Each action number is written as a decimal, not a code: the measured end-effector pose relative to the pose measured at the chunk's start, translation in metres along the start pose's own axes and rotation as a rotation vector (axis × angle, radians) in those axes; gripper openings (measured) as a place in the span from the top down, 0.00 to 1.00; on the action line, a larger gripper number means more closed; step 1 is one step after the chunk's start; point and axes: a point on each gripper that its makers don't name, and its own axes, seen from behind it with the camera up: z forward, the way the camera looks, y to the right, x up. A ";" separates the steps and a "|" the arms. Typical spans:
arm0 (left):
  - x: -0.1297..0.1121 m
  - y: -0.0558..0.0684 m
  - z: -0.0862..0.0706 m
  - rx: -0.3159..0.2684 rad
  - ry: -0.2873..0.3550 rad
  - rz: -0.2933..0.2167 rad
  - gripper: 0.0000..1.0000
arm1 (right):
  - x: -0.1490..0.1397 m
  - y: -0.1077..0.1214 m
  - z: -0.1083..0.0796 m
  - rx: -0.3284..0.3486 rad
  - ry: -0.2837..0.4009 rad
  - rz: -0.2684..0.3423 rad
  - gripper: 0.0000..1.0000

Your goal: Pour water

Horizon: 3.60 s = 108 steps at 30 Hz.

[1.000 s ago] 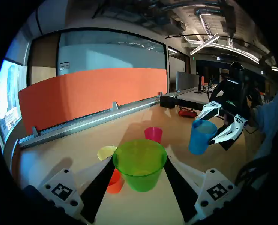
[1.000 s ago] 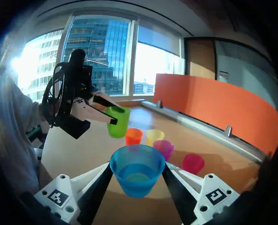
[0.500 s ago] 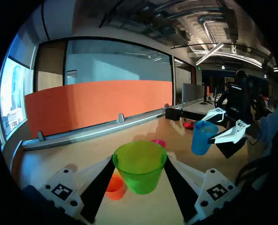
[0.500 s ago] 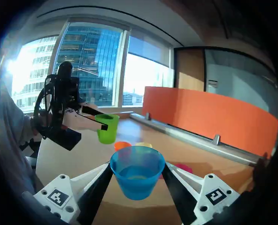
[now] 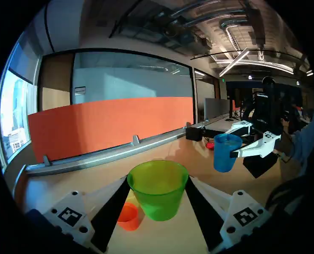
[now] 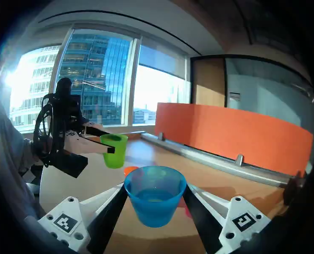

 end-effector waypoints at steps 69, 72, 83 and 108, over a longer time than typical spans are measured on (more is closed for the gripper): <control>0.005 0.053 0.024 -0.137 0.022 0.017 0.11 | 0.155 0.015 0.035 0.086 0.136 -0.468 0.09; 0.007 0.054 0.024 -0.141 0.025 0.016 0.11 | 0.162 0.016 0.037 0.083 0.139 -0.501 0.09; 0.016 0.057 0.027 -0.159 0.035 0.007 0.11 | 0.184 0.019 0.045 0.068 0.140 -0.646 0.09; 0.029 0.062 0.032 -0.192 0.048 0.000 0.11 | 0.223 0.029 0.066 0.013 0.147 -0.918 0.09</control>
